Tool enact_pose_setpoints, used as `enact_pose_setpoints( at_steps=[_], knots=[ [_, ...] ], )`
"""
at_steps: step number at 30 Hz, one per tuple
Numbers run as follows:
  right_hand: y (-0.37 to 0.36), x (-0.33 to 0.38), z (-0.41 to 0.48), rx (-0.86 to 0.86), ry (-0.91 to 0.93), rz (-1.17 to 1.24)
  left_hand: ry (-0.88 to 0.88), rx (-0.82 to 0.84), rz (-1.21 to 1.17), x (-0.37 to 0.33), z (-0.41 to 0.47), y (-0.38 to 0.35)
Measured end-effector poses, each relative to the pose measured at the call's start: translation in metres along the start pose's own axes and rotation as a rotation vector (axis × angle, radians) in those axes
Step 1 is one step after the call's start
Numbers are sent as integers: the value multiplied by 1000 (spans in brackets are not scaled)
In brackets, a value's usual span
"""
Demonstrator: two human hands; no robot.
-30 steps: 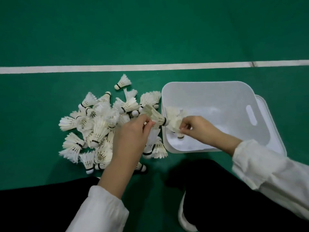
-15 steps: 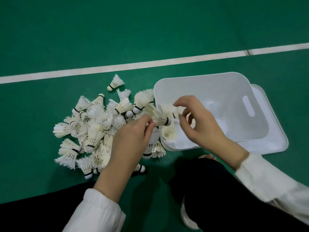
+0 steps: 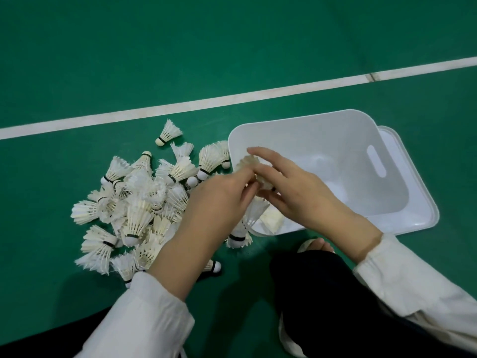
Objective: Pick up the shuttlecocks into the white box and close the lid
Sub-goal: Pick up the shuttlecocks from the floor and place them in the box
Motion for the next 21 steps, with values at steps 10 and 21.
enact_pose_setpoints(
  at_steps=[10, 21],
  knots=[
    [-23, -83, -37, 124, -435, 1, 97, -12, -244, 2, 20, 21],
    [-98, -45, -38, 469, -376, 397, 8, -41, -150, 21, 9, -13]
  ],
)
Point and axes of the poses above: each hand's wrist, its own z-axis towards the middle knuckle, its own y-axis out of the back of the hand, x = y × z, the point moved 10 cm from there along z, towards the middle knuckle, and after that the axes turned 11 degrees about -z, right-handed, at the moved point
